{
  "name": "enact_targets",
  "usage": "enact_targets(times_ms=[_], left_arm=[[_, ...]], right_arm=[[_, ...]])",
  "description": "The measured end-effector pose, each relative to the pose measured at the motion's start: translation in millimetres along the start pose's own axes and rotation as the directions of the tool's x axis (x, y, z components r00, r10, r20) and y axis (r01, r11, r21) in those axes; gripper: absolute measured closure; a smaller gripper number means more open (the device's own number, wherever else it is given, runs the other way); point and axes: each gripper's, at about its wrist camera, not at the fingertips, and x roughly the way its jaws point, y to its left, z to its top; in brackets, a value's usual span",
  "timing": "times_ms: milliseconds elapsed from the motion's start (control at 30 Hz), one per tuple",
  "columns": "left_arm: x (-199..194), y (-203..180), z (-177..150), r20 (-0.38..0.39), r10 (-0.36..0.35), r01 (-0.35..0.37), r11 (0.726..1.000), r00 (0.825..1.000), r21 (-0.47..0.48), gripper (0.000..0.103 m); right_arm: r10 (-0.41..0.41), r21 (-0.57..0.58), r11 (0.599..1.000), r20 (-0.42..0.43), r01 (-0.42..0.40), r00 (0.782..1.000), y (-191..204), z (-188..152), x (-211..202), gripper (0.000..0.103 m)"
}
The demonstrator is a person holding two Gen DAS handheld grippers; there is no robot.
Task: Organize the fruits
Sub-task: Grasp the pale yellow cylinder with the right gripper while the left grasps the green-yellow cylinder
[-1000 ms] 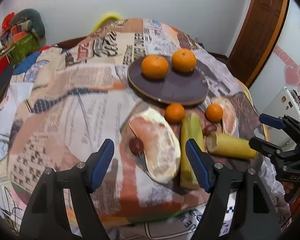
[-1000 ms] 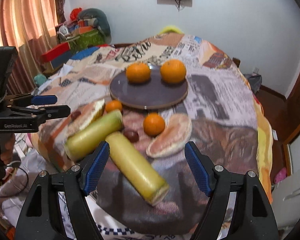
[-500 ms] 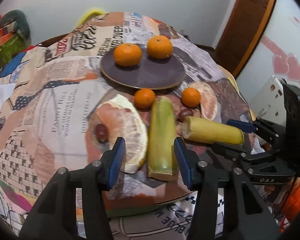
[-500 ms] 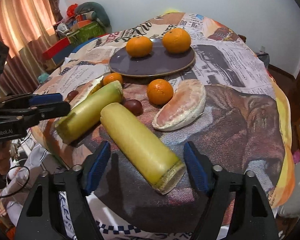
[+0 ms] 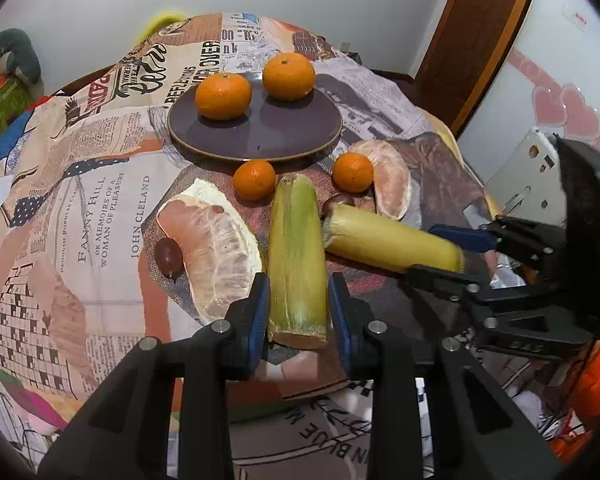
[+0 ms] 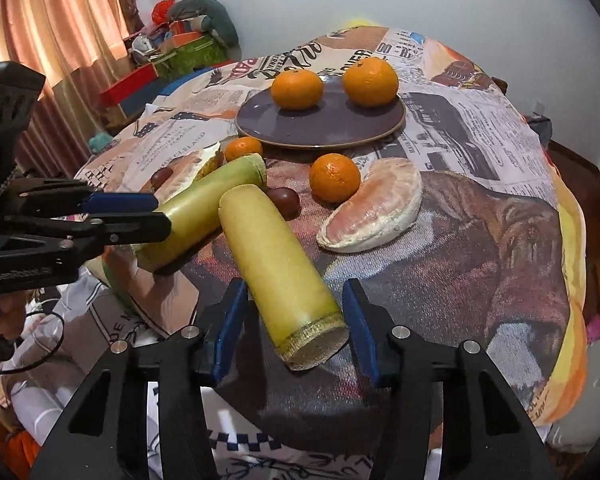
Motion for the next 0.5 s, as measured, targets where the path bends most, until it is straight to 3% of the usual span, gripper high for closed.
enact_targets(times_ms=[267,500], left_arm=[[11,-8,4,-0.009,0.052,-0.052,0.998,0.999,0.041,0.073],[27,-9,16,-0.021,0.059,-0.058,0.997,0.998,0.047,0.070]], right_arm=[[0.004,0.009,1.000,0.012,-0.005,1.000,0,2,4,0.055],[0.038,0.034,0.999,0.035,-0.039,0.999,-5,-4,-4,0.062]])
